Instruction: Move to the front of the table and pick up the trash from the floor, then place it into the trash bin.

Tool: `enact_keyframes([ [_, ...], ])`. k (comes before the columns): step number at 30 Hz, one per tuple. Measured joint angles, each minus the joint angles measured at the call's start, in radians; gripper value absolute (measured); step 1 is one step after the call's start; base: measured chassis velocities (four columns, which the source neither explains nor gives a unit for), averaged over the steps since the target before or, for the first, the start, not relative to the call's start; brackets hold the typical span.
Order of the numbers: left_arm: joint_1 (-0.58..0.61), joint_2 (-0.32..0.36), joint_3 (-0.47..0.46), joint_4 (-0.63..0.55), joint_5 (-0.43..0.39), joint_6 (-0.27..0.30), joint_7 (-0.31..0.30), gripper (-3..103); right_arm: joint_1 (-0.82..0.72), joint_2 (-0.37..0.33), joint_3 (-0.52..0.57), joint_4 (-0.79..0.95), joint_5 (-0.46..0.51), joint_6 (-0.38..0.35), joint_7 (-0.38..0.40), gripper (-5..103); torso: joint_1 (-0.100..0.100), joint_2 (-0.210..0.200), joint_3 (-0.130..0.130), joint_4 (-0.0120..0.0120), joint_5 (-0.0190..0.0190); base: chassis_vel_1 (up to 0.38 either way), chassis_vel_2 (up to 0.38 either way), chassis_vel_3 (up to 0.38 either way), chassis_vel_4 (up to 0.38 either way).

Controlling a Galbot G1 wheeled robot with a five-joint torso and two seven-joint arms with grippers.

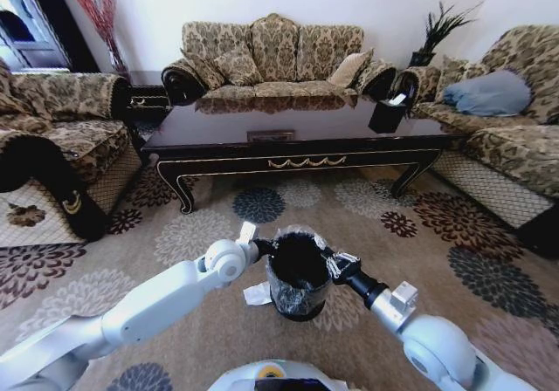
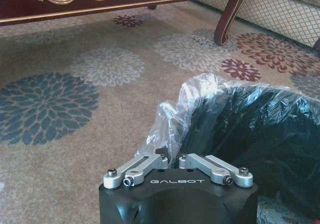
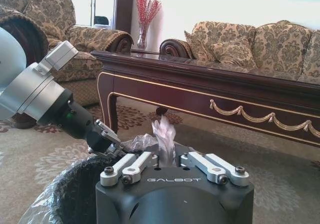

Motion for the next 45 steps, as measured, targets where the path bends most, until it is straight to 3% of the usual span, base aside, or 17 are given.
enact_keyframes([
  [3,-0.003,-0.004,0.0,0.005,0.002,0.003,0.0,4,-0.005,0.0,0.0,0.001,-0.002,0.0,-0.001,25,0.0,0.0,0.0,0.0002,0.0001,0.0,0.0,0.0,0.0],
  [6,-0.019,-0.02,0.006,0.011,0.004,0.004,0.0,4,-0.014,0.008,0.0,0.001,-0.007,0.001,-0.005,41,0.0,0.0,0.0,-0.0001,0.0,0.0,0.0,0.0,0.0],
  [9,-0.023,-0.024,0.01,0.012,0.002,0.004,0.0,4,-0.014,0.012,-0.001,0.001,-0.007,0.001,-0.005,47,0.0,0.0,0.0,-0.0004,0.0,0.0,0.0,0.0,0.0],
  [10,-0.024,-0.024,0.012,0.014,0.002,0.004,0.001,4,-0.015,0.016,0.0,0.001,-0.007,0.001,-0.005,57,0.0,0.0,0.0,-0.0004,0.0,0.0,0.0,0.0,0.0],
  [12,-0.024,-0.024,0.012,0.015,0.003,0.004,0.001,4,-0.015,0.018,0.0,0.001,-0.007,0.001,-0.004,57,0.0,0.0,0.0,-0.0003,0.0,0.0,0.0,0.0,0.0],
  [15,-0.017,-0.017,0.002,0.028,0.018,0.006,0.009,4,-0.021,0.025,0.006,0.001,-0.006,0.001,-0.003,74,0.0,0.0,0.0,0.0001,0.0,0.0,0.0,0.0,0.0],
  [16,-0.017,-0.017,0.002,0.028,0.018,0.006,0.009,4,-0.021,0.025,0.006,0.001,-0.006,0.001,-0.003,74,0.0,0.0,0.0,0.0001,0.0,0.0,0.0,0.0,0.0],
  [21,-0.019,-0.01,-0.026,0.041,0.021,0.007,0.02,4,-0.023,0.015,0.015,0.004,0.006,0.003,0.002,95,0.0,0.0,0.0,-0.0002,0.0,0.0,0.0,0.0,0.0],
  [24,-0.004,-0.004,-0.044,0.045,0.031,0.007,0.027,4,-0.008,0.016,0.016,0.007,0.019,0.003,0.009,100,0.0,0.0,0.0,-0.0001,-0.0001,0.0,0.0,0.0,0.0],
  [32,0.079,0.04,-0.134,0.039,0.053,0.01,0.054,4,0.016,0.036,0.024,-0.025,0.036,0.01,0.02,100,0.0,0.0,0.0,-0.0002,-0.0001,0.0,0.0,0.0,0.0],
  [35,0.15,0.096,-0.24,0.027,0.064,0.012,0.079,4,0.014,0.046,0.028,-0.05,0.029,0.024,0.02,100,0.0,0.0,0.0,0.0001,-0.0002,0.0,0.0,0.0,0.0],
  [36,0.15,0.096,-0.24,0.027,0.064,0.012,0.079,4,0.014,0.046,0.028,-0.05,0.029,0.024,0.02,100,0.0,0.0,0.0,0.0001,-0.0002,0.0,0.0,0.0,0.0],
  [39,0.232,0.123,-0.368,0.011,0.074,0.012,0.094,4,0.017,0.052,0.027,-0.061,0.029,0.027,0.021,100,0.0,0.0,0.0,0.0002,0.0,0.0,0.0,0.0,0.0],
  [45,0.368,0.154,-0.522,-0.02,0.075,0.006,0.114,4,0.012,0.055,0.027,-0.082,0.026,0.035,0.021,100,0.0,0.0,0.0,-0.0005,-0.0005,0.0,0.0,0.0,0.0],
])
